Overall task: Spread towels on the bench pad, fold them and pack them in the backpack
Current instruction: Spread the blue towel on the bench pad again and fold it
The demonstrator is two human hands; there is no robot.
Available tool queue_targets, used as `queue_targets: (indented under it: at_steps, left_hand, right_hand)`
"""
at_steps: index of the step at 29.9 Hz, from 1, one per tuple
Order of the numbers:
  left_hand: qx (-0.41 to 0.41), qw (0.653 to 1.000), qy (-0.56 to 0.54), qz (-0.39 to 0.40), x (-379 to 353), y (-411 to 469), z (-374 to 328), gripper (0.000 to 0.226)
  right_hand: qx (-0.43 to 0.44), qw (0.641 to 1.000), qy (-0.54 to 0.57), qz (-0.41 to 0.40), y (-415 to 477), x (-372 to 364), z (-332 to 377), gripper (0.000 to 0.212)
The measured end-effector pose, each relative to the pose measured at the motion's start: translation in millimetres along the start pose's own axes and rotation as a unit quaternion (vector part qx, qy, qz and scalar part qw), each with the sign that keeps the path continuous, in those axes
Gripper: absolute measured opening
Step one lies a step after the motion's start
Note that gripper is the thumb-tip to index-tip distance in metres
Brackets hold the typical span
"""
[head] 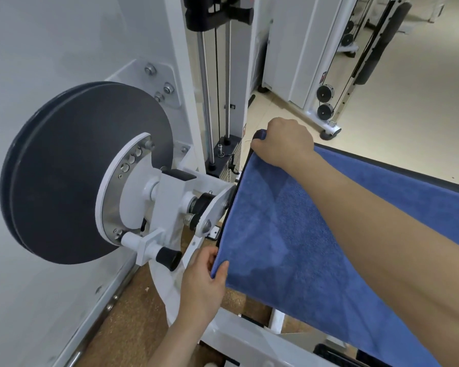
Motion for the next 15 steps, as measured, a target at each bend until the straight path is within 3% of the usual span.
queue_targets:
  at_steps: [5,8,9,12,15]
  left_hand:
    - [-0.040,0.999,0.014,0.024,-3.0,-3.8,-10.0,0.022]
    - [-0.009,0.999,-0.019,0.031,-2.1,-5.4,-10.7,0.031]
    - [-0.002,0.999,-0.023,0.037,-2.9,-7.0,-12.2,0.035]
    - [-0.007,0.996,-0.058,0.072,-7.9,-18.0,-30.9,0.048]
    - [-0.029,0.985,-0.092,0.144,-24.0,-38.9,-65.0,0.061]
  right_hand:
    - [-0.001,1.000,-0.014,0.021,-4.1,-4.5,3.9,0.029]
    - [-0.025,0.991,0.122,0.041,-7.7,-10.3,-7.3,0.014]
    - [-0.048,0.971,0.230,0.048,-11.1,-9.9,-15.5,0.011]
    - [-0.121,0.838,0.526,0.075,-31.5,-4.5,-41.3,0.022]
    - [-0.128,0.788,0.601,0.043,-57.0,19.0,-69.8,0.024]
Point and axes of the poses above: each hand's wrist, its own y-axis towards the middle knuckle, its own x-axis out of the back of the hand, z = x × y, the point moved 9 cm from there along y, towards the middle knuckle, and after that the axes turned 11 degrees about -y, right-handed, at the moved point
